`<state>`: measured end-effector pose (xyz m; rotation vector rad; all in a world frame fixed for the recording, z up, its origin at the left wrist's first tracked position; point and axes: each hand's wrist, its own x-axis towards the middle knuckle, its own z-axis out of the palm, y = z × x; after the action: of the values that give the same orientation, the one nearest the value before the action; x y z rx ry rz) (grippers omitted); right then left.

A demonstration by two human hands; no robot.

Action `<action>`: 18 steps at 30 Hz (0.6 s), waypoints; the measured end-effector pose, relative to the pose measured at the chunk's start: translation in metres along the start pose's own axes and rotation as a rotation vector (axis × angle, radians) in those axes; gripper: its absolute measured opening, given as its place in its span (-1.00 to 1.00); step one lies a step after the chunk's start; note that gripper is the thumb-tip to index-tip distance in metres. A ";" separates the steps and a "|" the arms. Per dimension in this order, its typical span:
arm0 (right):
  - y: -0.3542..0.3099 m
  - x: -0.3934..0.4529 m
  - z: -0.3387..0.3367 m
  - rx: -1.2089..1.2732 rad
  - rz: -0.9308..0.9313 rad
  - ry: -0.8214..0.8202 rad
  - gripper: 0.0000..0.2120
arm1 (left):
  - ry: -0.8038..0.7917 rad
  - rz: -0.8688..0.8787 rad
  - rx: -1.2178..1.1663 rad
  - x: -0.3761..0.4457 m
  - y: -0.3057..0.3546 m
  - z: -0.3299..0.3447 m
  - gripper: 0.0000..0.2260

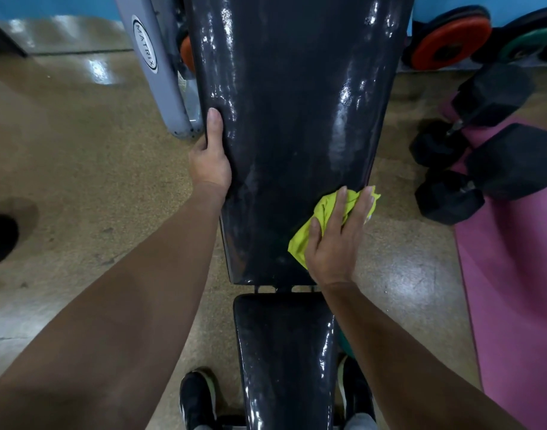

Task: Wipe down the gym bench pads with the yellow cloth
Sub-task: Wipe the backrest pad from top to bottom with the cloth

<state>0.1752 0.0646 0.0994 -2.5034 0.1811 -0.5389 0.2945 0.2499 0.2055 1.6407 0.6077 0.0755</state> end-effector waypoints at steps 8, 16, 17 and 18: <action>0.007 -0.020 -0.001 -0.004 0.076 -0.070 -0.37 | -0.052 0.017 0.047 -0.030 -0.060 -0.014 -0.65; 0.023 -0.043 0.009 -0.027 -0.031 -0.111 -0.39 | -0.048 -0.094 0.049 -0.026 -0.079 -0.014 -0.55; 0.027 -0.044 0.008 -0.022 -0.015 -0.117 -0.39 | -0.041 -0.108 0.055 -0.026 -0.080 -0.014 -0.58; 0.027 -0.043 0.007 -0.008 0.015 -0.111 -0.39 | -0.032 -0.113 0.057 -0.027 -0.080 -0.013 -0.60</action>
<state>0.1392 0.0563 0.0645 -2.5292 0.1599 -0.3929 0.2393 0.2532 0.1403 1.6561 0.6822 -0.0515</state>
